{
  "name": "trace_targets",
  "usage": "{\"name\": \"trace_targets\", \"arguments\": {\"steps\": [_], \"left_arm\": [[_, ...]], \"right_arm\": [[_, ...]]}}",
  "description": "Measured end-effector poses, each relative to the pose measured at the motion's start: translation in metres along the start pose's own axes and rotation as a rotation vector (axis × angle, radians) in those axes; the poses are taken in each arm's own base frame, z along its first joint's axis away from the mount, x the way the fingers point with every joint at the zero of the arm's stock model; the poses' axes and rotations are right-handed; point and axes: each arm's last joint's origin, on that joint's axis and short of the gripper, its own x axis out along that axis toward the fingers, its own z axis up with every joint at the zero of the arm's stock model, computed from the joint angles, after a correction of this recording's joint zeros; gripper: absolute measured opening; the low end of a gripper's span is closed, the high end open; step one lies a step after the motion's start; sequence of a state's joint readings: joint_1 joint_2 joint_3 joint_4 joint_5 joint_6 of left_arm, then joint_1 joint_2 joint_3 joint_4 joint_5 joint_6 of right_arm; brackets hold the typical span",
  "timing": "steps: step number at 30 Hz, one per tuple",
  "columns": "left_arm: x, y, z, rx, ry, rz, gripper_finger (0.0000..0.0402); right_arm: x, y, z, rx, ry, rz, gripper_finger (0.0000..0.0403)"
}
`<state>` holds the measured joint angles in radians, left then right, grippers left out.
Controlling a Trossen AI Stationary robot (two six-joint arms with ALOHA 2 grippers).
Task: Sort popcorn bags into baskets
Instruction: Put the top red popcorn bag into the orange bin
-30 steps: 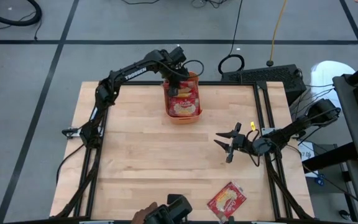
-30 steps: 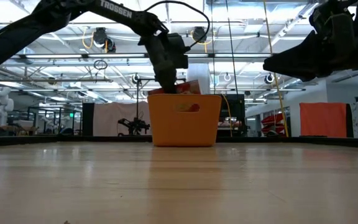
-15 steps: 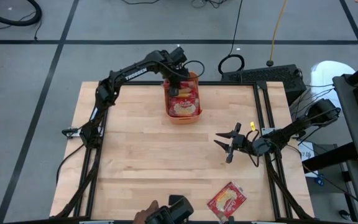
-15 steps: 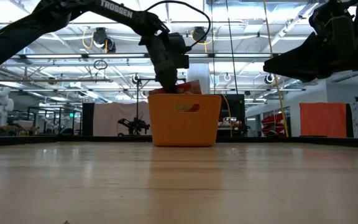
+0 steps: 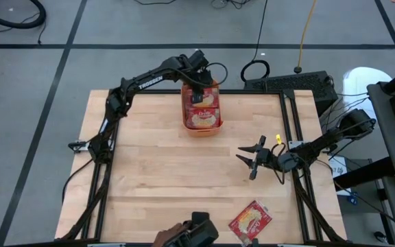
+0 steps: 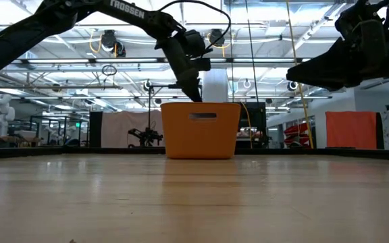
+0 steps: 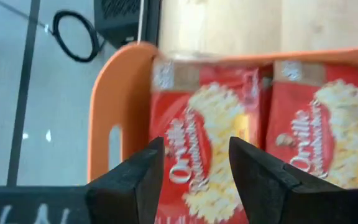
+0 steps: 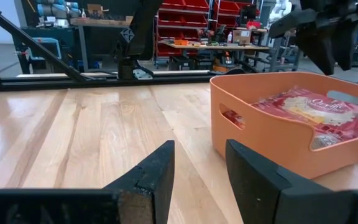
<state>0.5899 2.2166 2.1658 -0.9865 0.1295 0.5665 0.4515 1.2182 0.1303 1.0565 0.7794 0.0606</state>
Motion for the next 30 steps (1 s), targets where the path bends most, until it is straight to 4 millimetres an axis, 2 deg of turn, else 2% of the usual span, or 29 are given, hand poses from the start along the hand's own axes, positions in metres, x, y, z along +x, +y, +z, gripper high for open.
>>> {"name": "trace_targets", "arguments": {"steps": [5,9,16,21,26,30], "left_arm": [[0.002,-0.013,0.011,0.082,-0.045,-0.025,0.0163],[0.014,-0.021,0.013,0.109,-0.064,-0.031,0.0130],[0.053,-0.021,-0.004,0.106,-0.093,0.020,0.0079],[0.076,-0.020,-0.019,0.097,-0.069,0.159,0.0051],[0.085,-0.021,-0.028,0.096,-0.057,0.201,0.0031],[0.086,-0.025,-0.028,0.102,-0.049,0.202,0.0017]], "right_arm": [[0.000,0.000,-0.001,0.002,0.005,-0.001,0.0134],[0.000,0.000,-0.001,0.004,0.005,-0.001,0.0134],[0.000,0.000,-0.001,0.030,0.010,-0.001,0.0134],[0.000,0.000,-0.001,0.030,0.011,-0.001,0.0134],[0.000,0.000,-0.001,0.027,0.011,-0.001,0.0134],[0.000,0.000,-0.001,0.026,0.011,-0.001,0.0134]]}}
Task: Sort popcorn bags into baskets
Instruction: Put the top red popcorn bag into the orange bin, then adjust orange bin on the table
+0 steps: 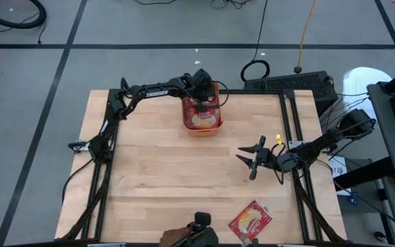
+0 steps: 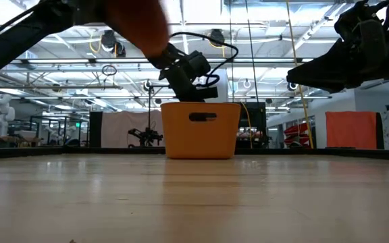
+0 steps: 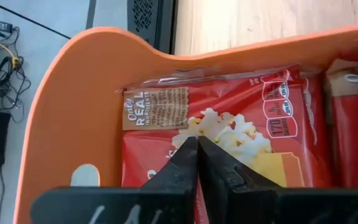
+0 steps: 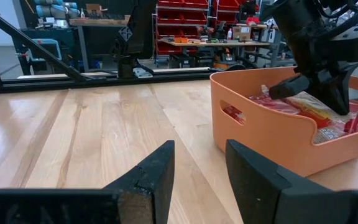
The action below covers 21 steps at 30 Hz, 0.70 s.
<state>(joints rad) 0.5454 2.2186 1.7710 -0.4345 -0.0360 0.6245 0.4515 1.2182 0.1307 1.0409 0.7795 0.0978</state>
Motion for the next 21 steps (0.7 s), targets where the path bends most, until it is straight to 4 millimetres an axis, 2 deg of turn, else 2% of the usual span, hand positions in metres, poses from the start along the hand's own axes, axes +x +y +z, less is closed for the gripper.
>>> {"name": "trace_targets", "arguments": {"steps": [6,10,14,18,21], "left_arm": [[-0.021,-0.007,0.014,0.017,-0.010,0.025,0.0004],[-0.049,-0.007,0.028,-0.024,-0.041,0.062,0.0019],[-0.074,-0.012,0.032,-0.101,-0.019,0.033,0.0026],[-0.096,-0.025,0.035,-0.165,0.031,-0.024,0.0013],[-0.102,-0.046,0.037,-0.186,0.079,-0.115,0.0005]], "right_arm": [[0.000,0.000,0.000,0.010,0.000,0.000,0.0134],[0.000,0.000,-0.001,0.023,0.010,-0.001,0.0134],[0.000,0.000,-0.004,0.052,0.035,0.017,0.0134],[0.000,0.002,-0.007,0.113,0.070,0.074,0.0134],[-0.001,0.003,-0.010,0.161,0.109,0.115,0.0136]]}}
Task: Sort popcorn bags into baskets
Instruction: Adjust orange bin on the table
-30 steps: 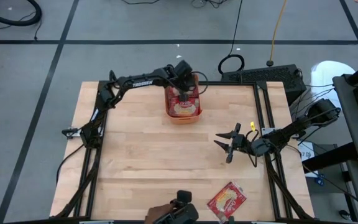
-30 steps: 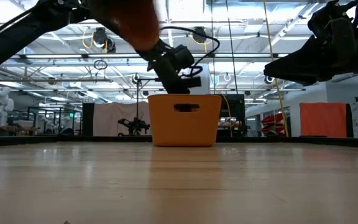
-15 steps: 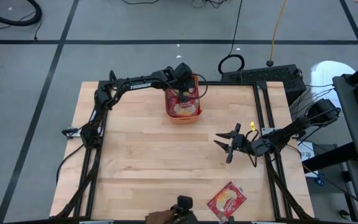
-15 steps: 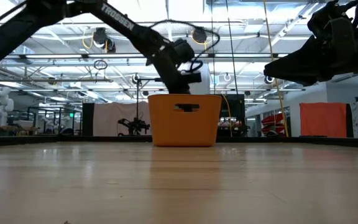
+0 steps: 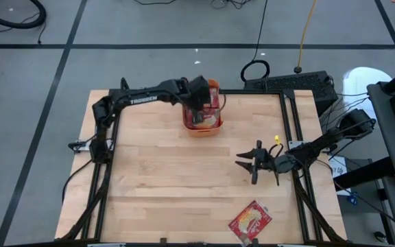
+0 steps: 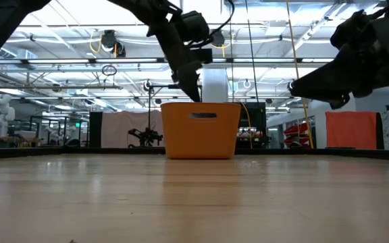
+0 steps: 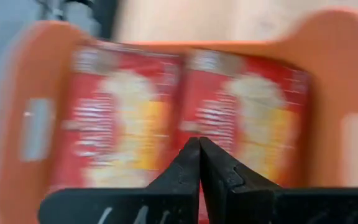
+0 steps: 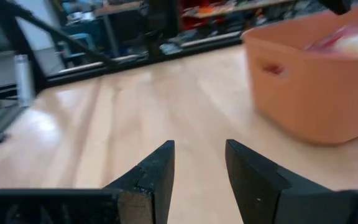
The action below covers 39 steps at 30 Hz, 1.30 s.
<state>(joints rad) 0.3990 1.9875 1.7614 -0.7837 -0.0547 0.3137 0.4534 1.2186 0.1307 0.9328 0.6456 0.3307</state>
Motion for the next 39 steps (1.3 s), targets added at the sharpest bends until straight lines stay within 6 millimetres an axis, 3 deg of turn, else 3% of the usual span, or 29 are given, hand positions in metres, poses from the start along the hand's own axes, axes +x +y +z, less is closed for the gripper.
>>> {"name": "trace_targets", "arguments": {"steps": [7,12,18,21,25,29,34,39], "left_arm": [[0.009,-0.081,-0.005,0.087,0.051,-0.135,0.0009],[0.010,-0.140,-0.006,0.143,0.014,-0.155,0.0005],[0.007,-0.204,-0.008,0.220,-0.087,-0.160,0.0010],[0.000,-0.215,-0.005,0.289,-0.126,-0.038,0.0004],[-0.008,-0.202,-0.006,0.261,-0.100,0.074,0.0012],[-0.042,-0.197,-0.010,0.198,-0.094,0.081,0.0014],[-0.097,-0.227,-0.021,0.252,-0.200,-0.019,0.0006],[-0.102,-0.266,-0.057,0.275,-0.257,-0.127,0.0009]], "right_arm": [[-0.001,0.010,-0.003,0.109,0.115,0.246,0.0143],[0.004,0.037,-0.001,0.124,0.352,0.296,0.0144],[-0.003,0.076,0.020,0.105,0.625,0.277,0.0144],[-0.010,0.089,0.029,0.105,0.651,0.269,0.0144],[-0.013,0.096,0.034,0.138,0.605,0.255,0.0144],[-0.015,0.099,0.033,0.116,0.554,0.225,0.0144],[-0.008,0.098,0.029,0.048,0.444,0.185,0.0144],[0.024,0.096,0.021,-0.032,0.242,0.175,0.0135]]}}
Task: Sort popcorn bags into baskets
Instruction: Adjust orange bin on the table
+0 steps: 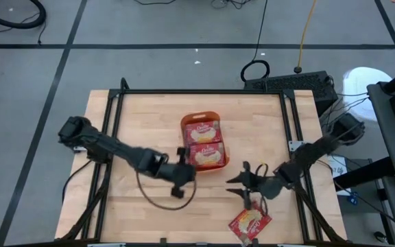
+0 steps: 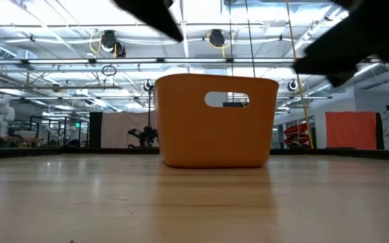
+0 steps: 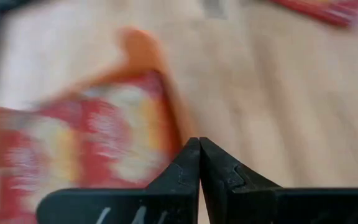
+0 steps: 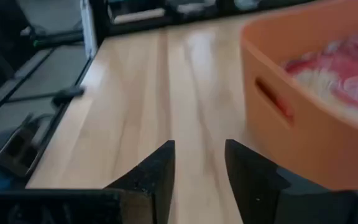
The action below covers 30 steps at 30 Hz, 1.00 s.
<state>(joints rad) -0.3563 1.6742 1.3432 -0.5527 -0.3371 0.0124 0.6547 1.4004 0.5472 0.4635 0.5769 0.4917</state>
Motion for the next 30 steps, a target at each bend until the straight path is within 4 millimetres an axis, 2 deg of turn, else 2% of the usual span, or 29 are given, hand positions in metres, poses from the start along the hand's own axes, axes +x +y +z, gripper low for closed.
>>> {"name": "trace_targets", "arguments": {"steps": [3,6,9,13,21,25,30], "left_arm": [[0.009,-0.028,-0.018,-0.003,-0.045,-0.115,0.0004],[0.019,-0.052,-0.040,0.014,-0.088,-0.159,0.0007],[0.030,-0.058,-0.058,0.005,-0.197,-0.101,0.0010],[0.049,-0.041,-0.085,-0.070,-0.246,0.064,0.0004],[0.070,0.006,-0.116,-0.234,-0.246,0.194,0.0012],[0.075,0.028,-0.121,-0.280,-0.217,0.291,0.0004],[0.080,0.051,-0.126,-0.322,-0.193,0.344,0.0015]], "right_arm": [[0.020,-0.006,-0.001,-0.025,-0.059,-0.026,0.0119],[0.035,-0.013,-0.008,-0.028,-0.071,-0.060,0.0101],[0.045,-0.019,-0.014,-0.038,-0.071,-0.084,0.0086],[0.054,-0.026,-0.019,-0.043,-0.069,-0.113,0.0074],[0.065,-0.051,-0.013,-0.055,-0.099,-0.256,0.0058],[0.071,-0.071,-0.006,-0.075,-0.102,-0.329,0.0049],[0.077,-0.100,0.003,-0.068,-0.105,-0.434,0.0038]]}}
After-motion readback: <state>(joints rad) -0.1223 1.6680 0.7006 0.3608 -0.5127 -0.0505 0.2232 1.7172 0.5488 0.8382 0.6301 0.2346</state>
